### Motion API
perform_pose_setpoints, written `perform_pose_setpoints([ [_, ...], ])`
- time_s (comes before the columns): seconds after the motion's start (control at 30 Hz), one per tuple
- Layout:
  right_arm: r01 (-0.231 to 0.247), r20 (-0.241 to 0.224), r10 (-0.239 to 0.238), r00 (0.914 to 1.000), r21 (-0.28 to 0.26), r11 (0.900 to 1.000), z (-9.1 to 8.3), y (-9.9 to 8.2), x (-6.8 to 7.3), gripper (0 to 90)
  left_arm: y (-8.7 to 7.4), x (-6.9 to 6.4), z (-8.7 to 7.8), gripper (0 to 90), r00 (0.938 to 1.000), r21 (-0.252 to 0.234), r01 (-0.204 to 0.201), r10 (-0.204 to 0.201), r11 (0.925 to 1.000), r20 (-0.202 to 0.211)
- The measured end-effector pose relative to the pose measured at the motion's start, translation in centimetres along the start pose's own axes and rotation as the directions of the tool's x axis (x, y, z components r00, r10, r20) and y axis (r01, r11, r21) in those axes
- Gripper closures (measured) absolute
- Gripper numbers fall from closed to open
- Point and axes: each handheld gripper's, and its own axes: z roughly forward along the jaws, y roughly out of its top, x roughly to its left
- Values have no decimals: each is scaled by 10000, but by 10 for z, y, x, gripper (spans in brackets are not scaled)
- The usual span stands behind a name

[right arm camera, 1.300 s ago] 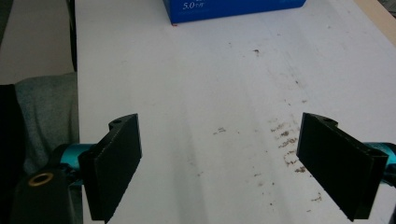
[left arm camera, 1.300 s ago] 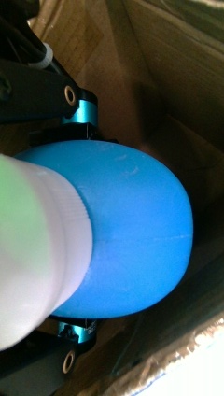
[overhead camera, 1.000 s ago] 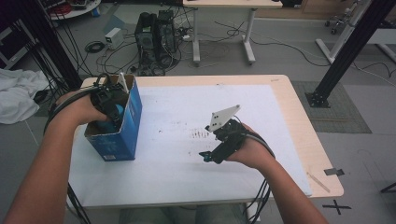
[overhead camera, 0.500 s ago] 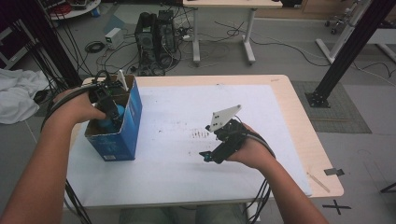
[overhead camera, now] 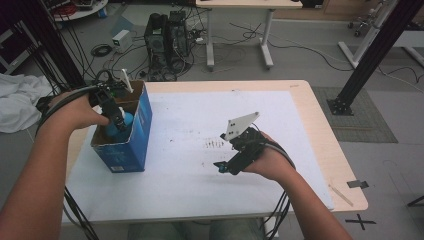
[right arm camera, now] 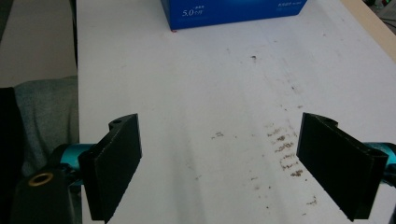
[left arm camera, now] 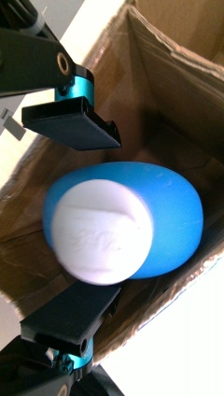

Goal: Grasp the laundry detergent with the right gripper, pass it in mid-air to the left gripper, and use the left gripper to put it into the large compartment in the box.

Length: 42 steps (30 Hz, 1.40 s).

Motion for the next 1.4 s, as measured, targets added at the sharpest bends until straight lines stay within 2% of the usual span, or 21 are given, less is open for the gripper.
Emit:
perform_pose_setpoints([
  [0.03,88,-13,-88,10000,-21,10000,-1,0,-1,131,-1,-1,-2,249,10000,-136,55,-56,9999,-11],
  [0.07,-27,6,27,10000,-2,10000,-2,1,0,132,-1,-1,-4,249,9999,-12,-121,121,9999,29],
  [0.13,-3,49,3,10000,63,10000,-4,1,-1,132,-3,-2,-9,249,9999,5,-159,159,9999,33],
  [0.33,-48,65,47,10000,228,9997,-9,4,-4,132,-8,-7,-24,221,9997,-291,-201,205,9994,133],
  [0.37,-35,88,33,10000,221,9998,-10,5,-5,131,-9,-8,-27,220,9995,-272,-306,309,9992,104],
  [0.4,-25,80,23,10000,253,9997,-10,5,-6,131,-9,-9,-29,220,9998,-400,-197,201,9990,77],
  [0.47,-13,120,10,9999,275,9996,-12,6,-8,132,-10,-10,-35,220,9993,-328,-374,375,9988,23],
  [0.5,18,110,-21,9999,291,9996,-13,7,-9,131,-11,-12,-36,220,9999,-502,-139,140,9986,8],
  [0.6,49,119,-53,9999,332,9994,-15,9,-10,131,-11,-14,-44,193,9996,-454,-292,290,9985,-49],
  [0.7,57,101,-61,9999,391,9992,-17,10,-11,131,-11,-18,-50,175,9995,-619,-318,316,9976,-39],
  [0.73,-4,102,0,9999,437,9990,-18,10,-11,131,-11,-18,-52,175,9989,-517,-461,459,9976,-43],
  [0.8,30,132,-37,9999,533,9986,-19,11,-12,131,-10,-22,-55,175,9992,-568,-393,396,9976,31],
  [0.87,133,129,-140,9998,570,9983,-20,11,-14,131,-9,-24,-58,167,9976,-511,-687,689,9963,27],
  [0.9,-5,86,-1,10000,711,9975,-22,12,-14,131,-8,-26,-59,167,9967,-526,-814,816,9953,13],
  [0.93,36,117,-45,9999,737,9973,-23,12,-15,131,-7,-29,-60,167,9968,-715,-788,793,9943,35],
  [1.0,47,114,-56,9999,822,9966,-25,14,-17,131,-5,-31,-63,166,9935,-677,-1133,1138,9913,29],
  [1.17,157,121,-170,9998,1046,9944,-30,18,-21,131,3,-44,-67,139,9858,-691,-1666,1675,9836,79],
  [1.2,131,117,-145,9998,1111,9937,-31,19,-21,131,6,-46,-69,130,9784,-493,-2059,2065,9773,69],
  [1.23,138,126,-153,9998,1127,9935,-32,20,-22,131,8,-50,-68,120,9770,-570,-2120,2129,9756,98],
  [1.27,195,149,-213,9997,1130,9934,-33,20,-23,131,11,-53,-70,119,9720,-489,-2338,2347,9710,129],
  [1.4,175,134,-194,9997,1284,9916,-35,22,-25,131,20,-71,-69,96,9583,-455,-2843,2853,9577,170],
])
